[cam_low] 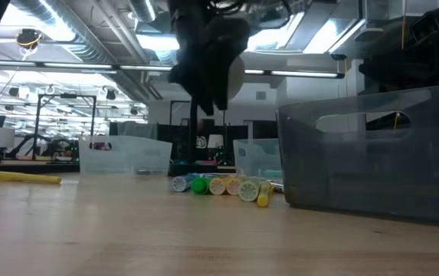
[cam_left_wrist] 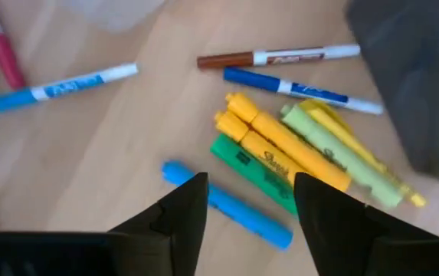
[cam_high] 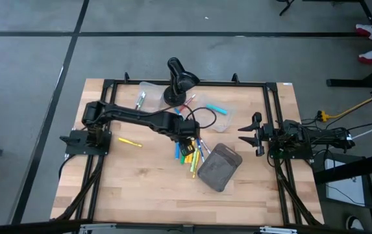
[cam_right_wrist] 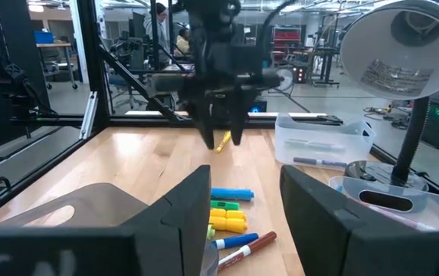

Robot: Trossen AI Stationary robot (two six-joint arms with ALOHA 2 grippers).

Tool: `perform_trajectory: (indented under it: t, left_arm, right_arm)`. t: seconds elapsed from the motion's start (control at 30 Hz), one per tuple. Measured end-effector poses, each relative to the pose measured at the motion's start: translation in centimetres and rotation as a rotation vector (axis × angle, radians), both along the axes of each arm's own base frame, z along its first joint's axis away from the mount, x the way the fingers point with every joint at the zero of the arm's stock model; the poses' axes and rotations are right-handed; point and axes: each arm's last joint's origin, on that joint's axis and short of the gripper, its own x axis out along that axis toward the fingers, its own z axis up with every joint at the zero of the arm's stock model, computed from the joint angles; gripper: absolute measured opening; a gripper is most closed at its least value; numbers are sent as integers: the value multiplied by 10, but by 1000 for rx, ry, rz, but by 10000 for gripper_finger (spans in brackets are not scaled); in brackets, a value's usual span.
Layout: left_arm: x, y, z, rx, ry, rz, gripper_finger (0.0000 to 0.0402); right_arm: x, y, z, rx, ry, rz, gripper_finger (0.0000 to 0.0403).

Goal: Pick & Place Markers
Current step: Put the blue highlighter pen into the right transparent bin

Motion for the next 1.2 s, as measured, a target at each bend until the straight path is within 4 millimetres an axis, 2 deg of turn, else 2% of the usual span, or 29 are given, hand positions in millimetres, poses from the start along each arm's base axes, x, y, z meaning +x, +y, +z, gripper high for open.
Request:
perform_trajectory:
  t: [0.23, 0.53, 0.83, 1.0, 1.2]
  left_arm:
    - [-2, -8, -28, -32, 155, 125, 209]
    - [7, -10, -66, -1, 256, 127, 209]
    - [0, 3, -98, -40, 285, 159, 210]
    - [-8, 11, -112, -83, 288, 161, 210]
    - [-11, 17, -115, -76, 304, 123, 191]
  right_arm:
    - [0, 0, 0, 0, 0, 5, 157]
    - [0, 0, 0, 0, 0, 2, 157]
    - [0, 0, 0, 0, 0, 1, 157]
    - [0, 0, 0, 0, 0, 0, 157]
    - [0, 0, 0, 0, 0, 0, 157]
